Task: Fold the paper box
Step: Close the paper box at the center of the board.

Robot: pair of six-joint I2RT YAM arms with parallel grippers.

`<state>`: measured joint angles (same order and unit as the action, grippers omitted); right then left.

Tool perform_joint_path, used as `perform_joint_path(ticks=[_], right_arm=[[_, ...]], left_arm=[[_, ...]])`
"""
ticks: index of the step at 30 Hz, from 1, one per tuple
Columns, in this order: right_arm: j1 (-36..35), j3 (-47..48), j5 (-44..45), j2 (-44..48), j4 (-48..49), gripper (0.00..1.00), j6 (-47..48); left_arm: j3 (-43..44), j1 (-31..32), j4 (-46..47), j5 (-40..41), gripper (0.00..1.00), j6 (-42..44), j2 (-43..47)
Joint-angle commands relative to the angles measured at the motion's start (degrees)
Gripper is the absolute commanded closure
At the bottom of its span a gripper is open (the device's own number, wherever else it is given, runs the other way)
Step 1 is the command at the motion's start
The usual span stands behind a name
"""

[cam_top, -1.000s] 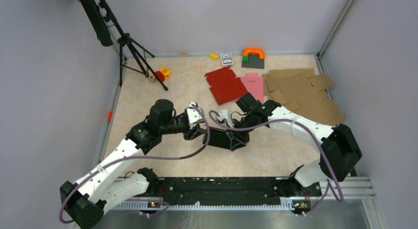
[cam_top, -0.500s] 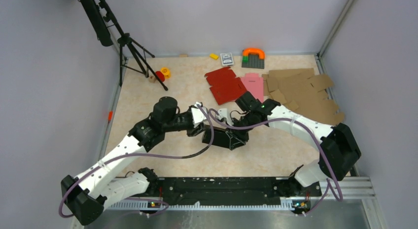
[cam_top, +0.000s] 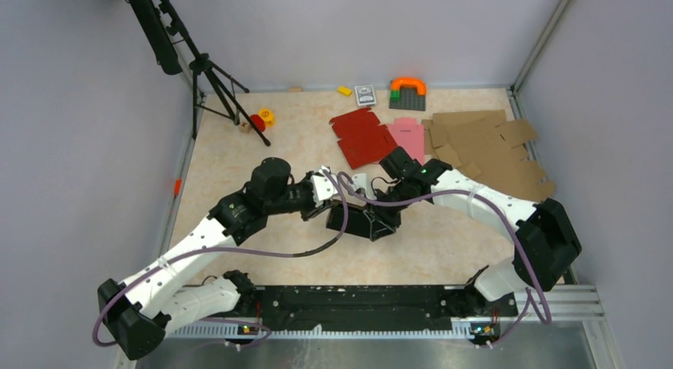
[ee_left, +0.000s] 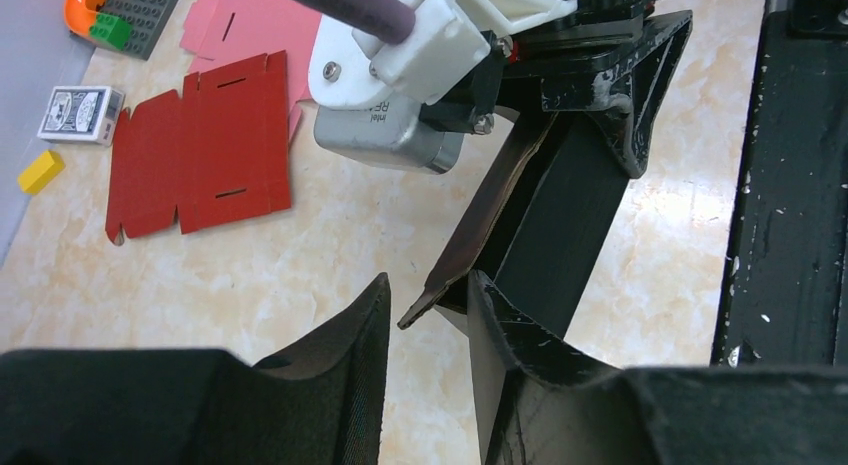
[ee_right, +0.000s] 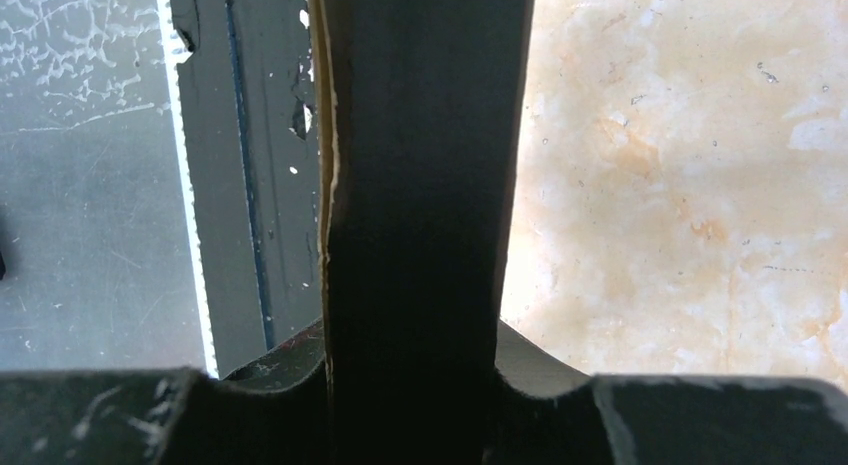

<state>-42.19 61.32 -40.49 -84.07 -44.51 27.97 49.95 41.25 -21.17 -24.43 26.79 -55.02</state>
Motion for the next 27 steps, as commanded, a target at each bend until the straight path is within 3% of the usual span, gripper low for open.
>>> perform_joint_path(ticks=[1, 10, 19, 21, 23, 27], right_arm=[[0.09, 2.34, -0.90, -0.44, 1.26, 0.90, 0.09], [0.10, 2.11, -0.33, -0.33, 2.38, 0.92, -1.29], [0.02, -1.03, 8.01, 0.80, 12.67, 0.94, -9.45], [-0.23, -1.36, 8.80, 0.84, 13.10, 0.94, -9.67], [-0.42, -1.70, 9.71, 0.92, 13.18, 0.95, -9.60], [-0.44, -2.94, 10.64, 1.63, 13.90, 0.96, -9.36]], left_arm=[[1.87, 0.94, -1.52, 4.13, 0.65, 1.08, 0.48], [3.08, 2.27, -2.01, 7.02, 0.84, -0.52, -1.00], [3.29, 4.19, 2.96, 9.53, 0.96, -9.67, -3.96], [3.16, 4.60, 4.26, 11.50, 0.96, -11.51, -4.58], [2.59, 4.72, 5.67, 12.99, 0.86, -13.00, -4.67], [0.22, 4.80, 8.66, 15.01, 0.76, -14.34, -3.50]])
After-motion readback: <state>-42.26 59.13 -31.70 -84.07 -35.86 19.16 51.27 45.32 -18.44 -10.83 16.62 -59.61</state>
